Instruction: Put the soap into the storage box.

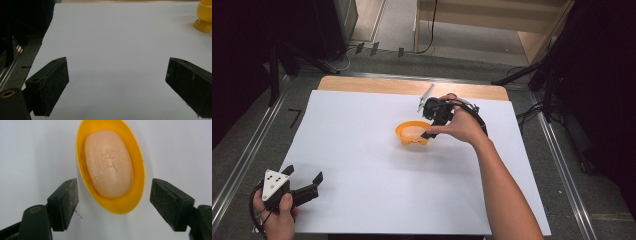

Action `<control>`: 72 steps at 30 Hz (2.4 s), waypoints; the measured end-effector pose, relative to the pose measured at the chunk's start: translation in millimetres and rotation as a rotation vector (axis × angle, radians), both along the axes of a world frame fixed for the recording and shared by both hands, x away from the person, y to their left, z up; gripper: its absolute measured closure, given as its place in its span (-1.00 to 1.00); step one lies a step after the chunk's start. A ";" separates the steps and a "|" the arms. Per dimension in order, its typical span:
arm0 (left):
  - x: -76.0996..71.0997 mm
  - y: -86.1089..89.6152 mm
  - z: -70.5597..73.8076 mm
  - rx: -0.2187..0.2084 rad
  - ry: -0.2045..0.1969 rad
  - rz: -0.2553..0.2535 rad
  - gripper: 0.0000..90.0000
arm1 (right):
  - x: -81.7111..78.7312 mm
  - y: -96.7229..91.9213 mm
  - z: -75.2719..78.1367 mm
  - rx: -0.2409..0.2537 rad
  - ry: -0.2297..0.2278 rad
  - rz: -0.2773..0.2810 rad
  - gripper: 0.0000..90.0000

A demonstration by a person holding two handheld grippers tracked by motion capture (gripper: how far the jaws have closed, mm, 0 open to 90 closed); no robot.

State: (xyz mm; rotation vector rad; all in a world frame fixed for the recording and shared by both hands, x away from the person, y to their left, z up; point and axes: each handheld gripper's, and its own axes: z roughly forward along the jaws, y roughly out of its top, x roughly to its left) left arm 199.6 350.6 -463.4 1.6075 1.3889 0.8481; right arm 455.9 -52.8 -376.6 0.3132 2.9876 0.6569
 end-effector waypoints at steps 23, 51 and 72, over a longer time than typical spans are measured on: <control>0.2 -1.0 -0.1 0.007 0.003 0.005 -0.88 | -55.1 -86.0 -11.1 0.222 -0.058 -0.387 -1.00; 0.2 -1.9 -0.3 0.013 0.000 0.011 -0.88 | -126.2 -179.6 -80.2 0.388 -0.089 -0.551 -1.00; 0.0 -2.3 -0.1 0.018 0.000 0.020 -0.87 | -176.2 -244.4 -107.6 0.494 -0.151 -0.757 -1.00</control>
